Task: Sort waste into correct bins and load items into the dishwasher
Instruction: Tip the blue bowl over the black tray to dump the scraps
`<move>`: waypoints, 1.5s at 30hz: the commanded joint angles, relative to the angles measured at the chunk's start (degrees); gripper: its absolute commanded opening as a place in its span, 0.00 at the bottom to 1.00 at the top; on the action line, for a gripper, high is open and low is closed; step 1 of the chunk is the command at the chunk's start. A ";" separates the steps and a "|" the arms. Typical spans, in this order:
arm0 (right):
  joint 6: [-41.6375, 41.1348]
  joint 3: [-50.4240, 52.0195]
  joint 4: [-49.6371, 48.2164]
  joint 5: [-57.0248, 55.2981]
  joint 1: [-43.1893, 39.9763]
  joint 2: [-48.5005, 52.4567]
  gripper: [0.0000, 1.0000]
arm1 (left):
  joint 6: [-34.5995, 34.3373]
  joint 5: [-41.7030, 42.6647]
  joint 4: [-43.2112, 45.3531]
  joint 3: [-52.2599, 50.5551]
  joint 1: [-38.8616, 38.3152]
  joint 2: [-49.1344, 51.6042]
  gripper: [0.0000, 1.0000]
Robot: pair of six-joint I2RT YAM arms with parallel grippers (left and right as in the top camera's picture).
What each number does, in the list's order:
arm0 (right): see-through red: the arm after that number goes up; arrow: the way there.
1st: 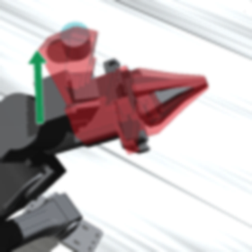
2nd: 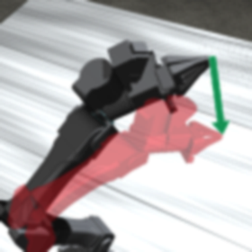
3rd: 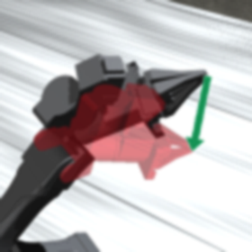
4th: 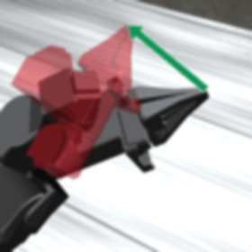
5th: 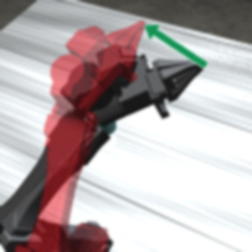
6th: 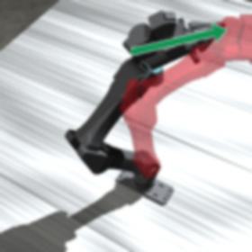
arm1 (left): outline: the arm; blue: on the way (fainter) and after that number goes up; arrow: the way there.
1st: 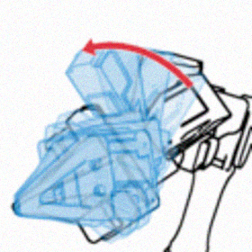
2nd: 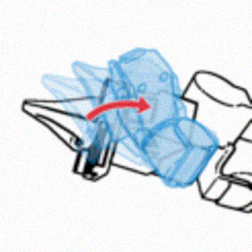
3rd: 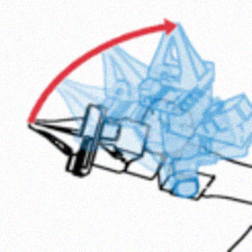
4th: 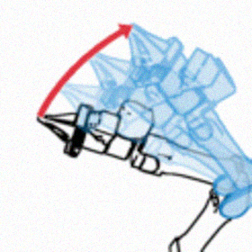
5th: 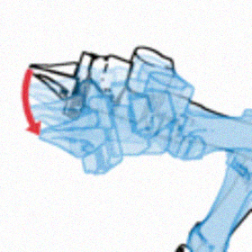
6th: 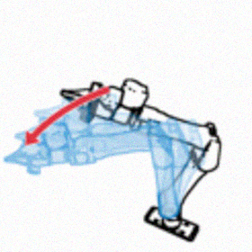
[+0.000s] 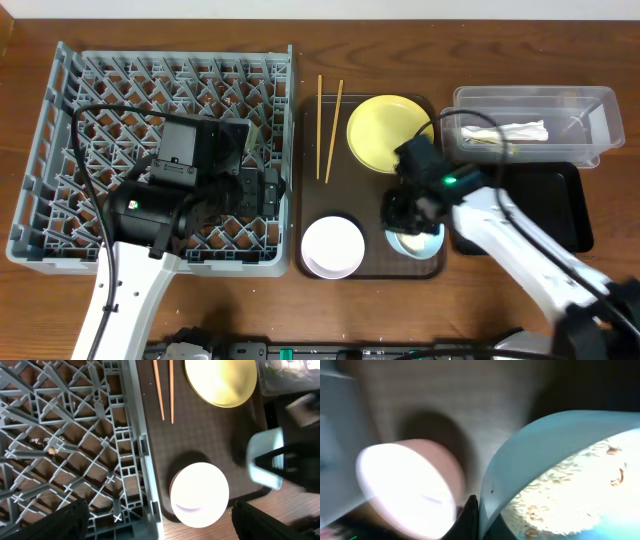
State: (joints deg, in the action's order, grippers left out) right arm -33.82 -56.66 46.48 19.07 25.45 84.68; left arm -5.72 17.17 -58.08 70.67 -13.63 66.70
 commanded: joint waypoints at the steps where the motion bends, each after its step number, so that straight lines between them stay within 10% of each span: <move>1: 7.23 -1.60 0.92 8.52 -5.79 -6.75 0.01 | 0.57 -0.81 -0.02 0.81 -0.17 -0.15 0.93; 10: 18.32 -1.53 7.02 11.91 -26.16 -13.99 0.01 | 0.57 -0.83 0.39 0.81 -0.17 -0.13 0.94; 24: 37.20 10.78 -5.70 55.28 -53.86 -8.81 0.01 | 0.57 -1.42 0.39 0.81 -0.17 -0.13 0.94; 45: 43.58 19.28 -11.23 67.69 -61.29 -7.13 0.01 | 0.57 -1.40 0.42 0.81 -0.17 -0.13 0.98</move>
State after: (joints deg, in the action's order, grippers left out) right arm 11.14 -37.67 35.48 85.17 -35.03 77.43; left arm -5.72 16.14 -57.78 70.67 -13.63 66.70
